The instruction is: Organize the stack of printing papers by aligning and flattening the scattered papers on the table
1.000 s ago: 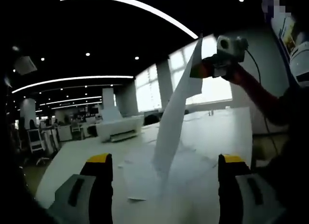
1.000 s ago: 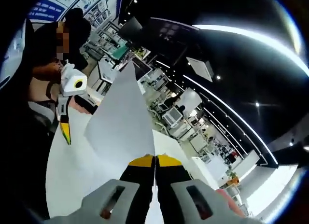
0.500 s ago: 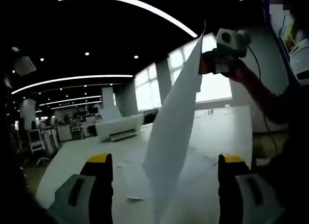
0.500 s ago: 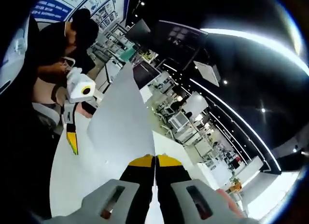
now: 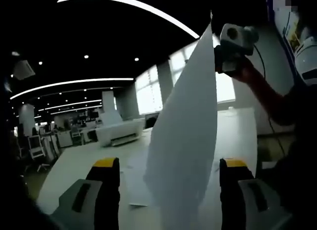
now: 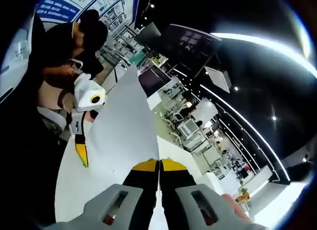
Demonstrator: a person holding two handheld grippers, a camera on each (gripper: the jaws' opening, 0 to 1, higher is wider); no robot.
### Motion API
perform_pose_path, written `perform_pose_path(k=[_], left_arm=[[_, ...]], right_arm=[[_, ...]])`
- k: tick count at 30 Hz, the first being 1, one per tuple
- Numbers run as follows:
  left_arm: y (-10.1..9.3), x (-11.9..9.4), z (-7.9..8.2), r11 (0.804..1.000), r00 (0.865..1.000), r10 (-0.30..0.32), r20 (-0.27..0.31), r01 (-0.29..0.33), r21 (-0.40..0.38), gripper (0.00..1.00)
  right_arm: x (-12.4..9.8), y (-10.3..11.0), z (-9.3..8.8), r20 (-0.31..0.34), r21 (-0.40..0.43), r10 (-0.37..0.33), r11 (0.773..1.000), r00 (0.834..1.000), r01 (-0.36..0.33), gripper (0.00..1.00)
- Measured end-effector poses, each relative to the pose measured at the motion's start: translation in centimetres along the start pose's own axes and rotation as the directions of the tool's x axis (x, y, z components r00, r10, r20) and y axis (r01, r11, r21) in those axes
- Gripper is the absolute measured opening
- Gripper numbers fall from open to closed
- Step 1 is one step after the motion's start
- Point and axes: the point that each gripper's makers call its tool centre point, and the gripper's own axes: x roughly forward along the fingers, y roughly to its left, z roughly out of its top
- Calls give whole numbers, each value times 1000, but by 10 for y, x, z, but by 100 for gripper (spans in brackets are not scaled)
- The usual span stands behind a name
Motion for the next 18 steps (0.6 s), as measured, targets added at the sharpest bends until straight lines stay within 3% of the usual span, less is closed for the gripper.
perform_pose_path(k=[10, 18], left_arm=[[-3, 1, 8, 1000, 1000, 0, 19, -1, 26, 86], [-5, 4, 8, 999, 1000, -10, 19, 10, 33, 86]], right_arm=[[2, 9, 19, 31, -38, 19, 999, 999, -18, 0], [7, 10, 24, 17, -72, 32, 997, 999, -30, 0]])
